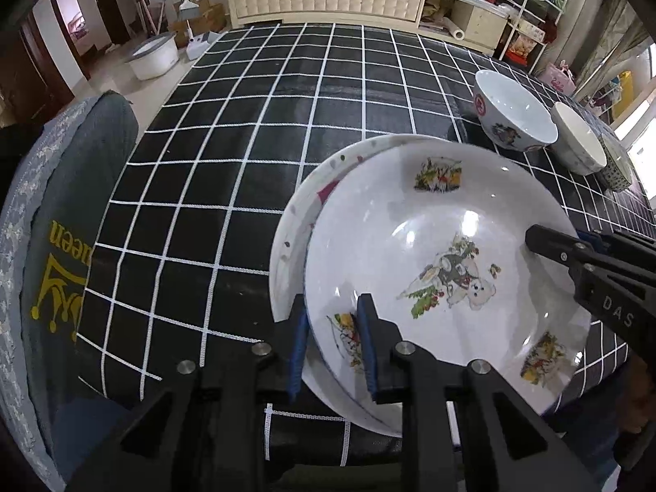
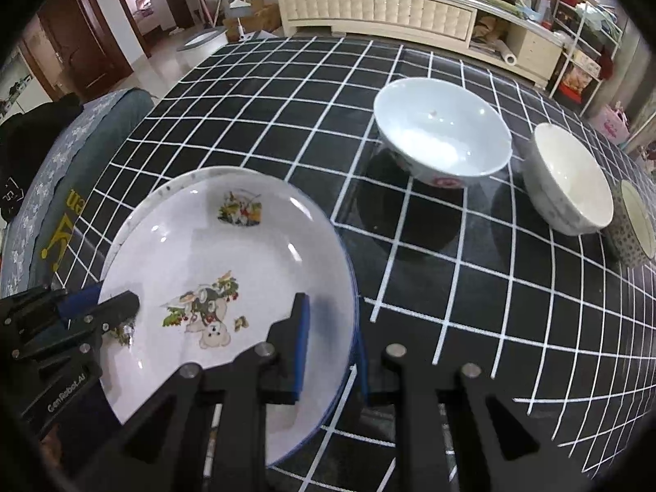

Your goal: Organize plates and bowls

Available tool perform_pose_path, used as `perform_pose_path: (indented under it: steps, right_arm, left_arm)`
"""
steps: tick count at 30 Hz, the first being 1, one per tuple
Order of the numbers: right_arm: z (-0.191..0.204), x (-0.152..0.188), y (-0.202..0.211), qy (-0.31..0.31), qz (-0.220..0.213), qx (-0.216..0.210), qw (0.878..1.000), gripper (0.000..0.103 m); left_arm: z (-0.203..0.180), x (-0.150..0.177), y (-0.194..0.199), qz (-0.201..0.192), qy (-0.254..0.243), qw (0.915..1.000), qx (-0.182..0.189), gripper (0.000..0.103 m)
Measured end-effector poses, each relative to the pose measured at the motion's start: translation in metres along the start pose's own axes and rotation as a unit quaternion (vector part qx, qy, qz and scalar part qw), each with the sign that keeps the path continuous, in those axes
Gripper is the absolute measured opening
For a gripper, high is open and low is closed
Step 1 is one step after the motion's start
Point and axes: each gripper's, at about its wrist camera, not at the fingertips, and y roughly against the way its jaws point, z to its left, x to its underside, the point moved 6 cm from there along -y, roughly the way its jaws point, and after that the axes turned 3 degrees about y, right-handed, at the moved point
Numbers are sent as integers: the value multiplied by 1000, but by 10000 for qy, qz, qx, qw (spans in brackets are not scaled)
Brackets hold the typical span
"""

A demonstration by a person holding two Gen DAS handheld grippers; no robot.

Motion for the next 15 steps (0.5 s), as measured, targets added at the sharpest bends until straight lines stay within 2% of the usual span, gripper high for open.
perform_pose_path:
  steps: [5,15]
  right_arm:
    - [0,0,0,-47,9,11,10000,24]
    - [1,8,-2,-320,-43,-95,9994,25]
  left_arm:
    - [-1,-1,-1,-10,-23,10000,30,21]
    - [8,-1,1,-15,338,9984,443,22]
